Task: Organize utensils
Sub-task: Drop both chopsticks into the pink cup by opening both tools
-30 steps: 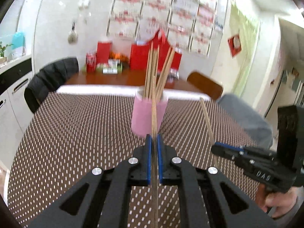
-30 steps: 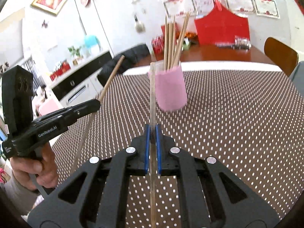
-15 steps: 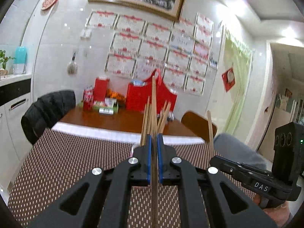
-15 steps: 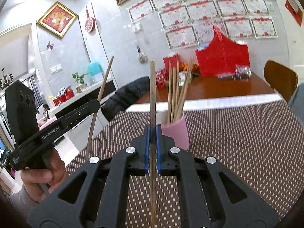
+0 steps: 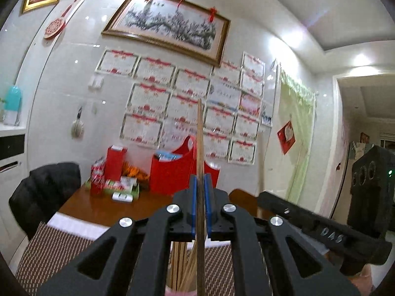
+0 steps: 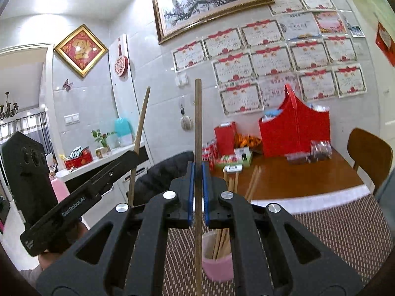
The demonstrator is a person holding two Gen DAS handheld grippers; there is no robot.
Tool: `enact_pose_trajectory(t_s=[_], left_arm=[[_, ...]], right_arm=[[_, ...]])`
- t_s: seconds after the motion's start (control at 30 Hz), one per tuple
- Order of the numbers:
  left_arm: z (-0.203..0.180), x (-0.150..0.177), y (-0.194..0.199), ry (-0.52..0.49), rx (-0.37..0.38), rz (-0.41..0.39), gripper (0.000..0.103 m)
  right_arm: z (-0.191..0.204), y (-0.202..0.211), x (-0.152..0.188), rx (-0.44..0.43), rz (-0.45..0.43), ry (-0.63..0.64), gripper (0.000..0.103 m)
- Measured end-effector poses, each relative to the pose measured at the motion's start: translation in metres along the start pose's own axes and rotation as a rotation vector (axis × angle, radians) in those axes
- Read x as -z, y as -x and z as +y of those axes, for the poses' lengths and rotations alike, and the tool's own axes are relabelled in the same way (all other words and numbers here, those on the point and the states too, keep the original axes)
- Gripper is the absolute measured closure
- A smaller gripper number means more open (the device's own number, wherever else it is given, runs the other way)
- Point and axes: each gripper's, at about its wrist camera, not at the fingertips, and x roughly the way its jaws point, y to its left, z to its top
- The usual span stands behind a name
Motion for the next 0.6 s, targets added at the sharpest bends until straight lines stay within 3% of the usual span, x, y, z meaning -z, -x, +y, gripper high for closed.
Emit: enact_pose_trajectory(t_s=[0.27,0.6], left_arm=[[0.002,-0.002,-0.045,-0.001,-0.002,-0.011,0.097],[0.027,0.043,-0.098,0.042,-0.022,0.03,0.097]], right_arm=[[-0.013,-0.046,-0.015,0.028,-0.038,0.003,0.097],[-0.039,-0.093,0.009,0.049,-0.012,-0.038,0.096]])
